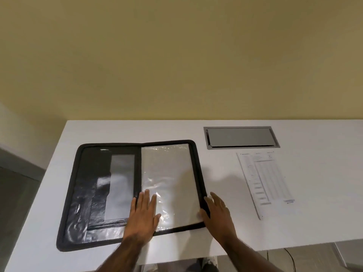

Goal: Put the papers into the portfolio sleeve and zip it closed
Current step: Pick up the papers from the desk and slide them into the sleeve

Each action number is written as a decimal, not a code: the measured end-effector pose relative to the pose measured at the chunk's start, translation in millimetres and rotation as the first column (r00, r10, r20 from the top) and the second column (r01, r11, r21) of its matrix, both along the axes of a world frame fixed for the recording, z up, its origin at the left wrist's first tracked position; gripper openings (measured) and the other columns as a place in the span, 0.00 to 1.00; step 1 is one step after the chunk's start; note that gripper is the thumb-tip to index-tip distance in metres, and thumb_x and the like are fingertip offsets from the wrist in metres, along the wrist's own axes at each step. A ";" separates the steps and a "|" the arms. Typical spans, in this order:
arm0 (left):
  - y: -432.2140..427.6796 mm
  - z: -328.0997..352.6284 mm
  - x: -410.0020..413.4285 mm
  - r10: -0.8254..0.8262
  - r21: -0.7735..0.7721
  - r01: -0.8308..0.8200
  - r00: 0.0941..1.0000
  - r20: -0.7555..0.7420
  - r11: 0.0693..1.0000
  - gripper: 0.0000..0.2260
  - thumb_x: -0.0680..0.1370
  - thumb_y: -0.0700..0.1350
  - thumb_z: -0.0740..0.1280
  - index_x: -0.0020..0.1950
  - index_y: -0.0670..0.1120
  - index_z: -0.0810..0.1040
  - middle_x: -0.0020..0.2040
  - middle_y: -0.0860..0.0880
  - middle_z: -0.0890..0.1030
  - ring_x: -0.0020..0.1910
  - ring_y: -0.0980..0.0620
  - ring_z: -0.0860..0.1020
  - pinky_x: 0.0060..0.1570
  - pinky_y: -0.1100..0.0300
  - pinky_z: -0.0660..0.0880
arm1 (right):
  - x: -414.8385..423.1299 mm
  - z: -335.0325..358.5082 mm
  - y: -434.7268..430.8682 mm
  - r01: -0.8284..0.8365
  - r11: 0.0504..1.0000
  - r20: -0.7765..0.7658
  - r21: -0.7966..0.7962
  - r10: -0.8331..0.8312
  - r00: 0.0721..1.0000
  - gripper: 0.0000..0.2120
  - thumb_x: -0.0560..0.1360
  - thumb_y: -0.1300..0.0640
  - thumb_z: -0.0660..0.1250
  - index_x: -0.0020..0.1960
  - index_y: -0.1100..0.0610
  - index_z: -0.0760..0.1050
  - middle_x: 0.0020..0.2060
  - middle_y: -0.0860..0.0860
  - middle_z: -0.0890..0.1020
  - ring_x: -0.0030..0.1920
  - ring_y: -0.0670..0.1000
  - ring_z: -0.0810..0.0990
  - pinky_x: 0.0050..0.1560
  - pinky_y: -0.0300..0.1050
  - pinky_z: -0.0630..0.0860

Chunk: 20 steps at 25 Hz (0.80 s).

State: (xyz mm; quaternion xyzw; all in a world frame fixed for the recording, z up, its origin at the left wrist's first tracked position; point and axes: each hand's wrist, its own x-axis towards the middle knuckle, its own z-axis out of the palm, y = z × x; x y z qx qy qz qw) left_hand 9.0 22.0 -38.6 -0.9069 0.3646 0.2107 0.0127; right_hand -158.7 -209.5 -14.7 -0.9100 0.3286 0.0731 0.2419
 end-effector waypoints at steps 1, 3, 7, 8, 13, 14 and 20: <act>-11.2 0.3 -0.7 -0.005 -0.018 0.005 1.000 0.010 1.000 0.34 0.78 0.64 0.32 0.82 0.49 0.36 0.80 0.44 0.31 0.79 0.42 0.31 0.74 0.47 0.25 | -4.7 1.5 -18.3 -0.006 1.000 0.018 -0.016 0.006 1.000 0.24 0.81 0.43 0.58 0.75 0.47 0.64 0.77 0.49 0.64 0.76 0.50 0.63 0.72 0.48 0.64; -43.1 2.6 -7.0 -0.026 -0.048 0.028 0.999 0.030 0.998 0.33 0.81 0.62 0.38 0.83 0.49 0.39 0.81 0.44 0.33 0.80 0.42 0.33 0.73 0.47 0.24 | -14.5 5.4 -64.0 -0.006 0.998 0.040 -0.067 0.009 0.999 0.23 0.81 0.44 0.59 0.74 0.48 0.67 0.76 0.49 0.66 0.75 0.51 0.65 0.72 0.48 0.64; -138.7 20.1 -38.2 -0.073 -0.106 0.073 0.997 0.004 0.992 0.30 0.82 0.57 0.50 0.84 0.48 0.53 0.84 0.44 0.47 0.83 0.42 0.47 0.80 0.46 0.39 | -38.4 11.1 -175.8 0.032 0.993 -0.001 -0.110 -0.032 0.999 0.23 0.79 0.49 0.63 0.73 0.52 0.69 0.76 0.52 0.67 0.75 0.53 0.66 0.71 0.50 0.67; -165.7 22.8 -46.3 -0.081 -0.121 0.078 0.997 -0.018 0.990 0.30 0.83 0.57 0.52 0.83 0.49 0.53 0.84 0.44 0.48 0.83 0.43 0.48 0.80 0.47 0.41 | -42.9 11.4 -203.7 0.032 0.993 -0.043 -0.110 -0.037 0.998 0.25 0.78 0.49 0.63 0.73 0.53 0.68 0.77 0.52 0.66 0.75 0.54 0.66 0.71 0.49 0.68; -302.2 16.9 -90.6 -0.172 -0.179 0.148 0.977 -0.125 0.973 0.33 0.83 0.61 0.55 0.84 0.50 0.46 0.84 0.46 0.40 0.83 0.44 0.41 0.80 0.49 0.40 | -51.1 14.5 -331.0 0.055 0.998 -0.242 -0.016 -0.057 0.969 0.34 0.75 0.46 0.67 0.77 0.54 0.60 0.79 0.50 0.58 0.76 0.55 0.60 0.67 0.58 0.71; -325.8 15.6 -100.9 -0.197 -0.182 0.171 0.971 -0.137 0.968 0.35 0.83 0.61 0.57 0.84 0.50 0.45 0.83 0.46 0.38 0.83 0.44 0.40 0.80 0.49 0.40 | -52.1 13.6 -350.4 0.051 0.999 -0.244 0.003 -0.049 0.969 0.35 0.74 0.46 0.69 0.76 0.54 0.60 0.78 0.49 0.58 0.76 0.55 0.61 0.67 0.58 0.71; -397.4 6.2 -137.4 -0.243 -0.035 0.240 0.961 -0.133 0.970 0.41 0.81 0.59 0.63 0.84 0.48 0.42 0.83 0.44 0.36 0.82 0.42 0.38 0.80 0.47 0.39 | -42.0 -1.6 -416.9 -0.057 0.997 -0.245 0.055 0.069 0.967 0.45 0.70 0.47 0.76 0.78 0.56 0.57 0.80 0.50 0.54 0.78 0.53 0.57 0.71 0.59 0.68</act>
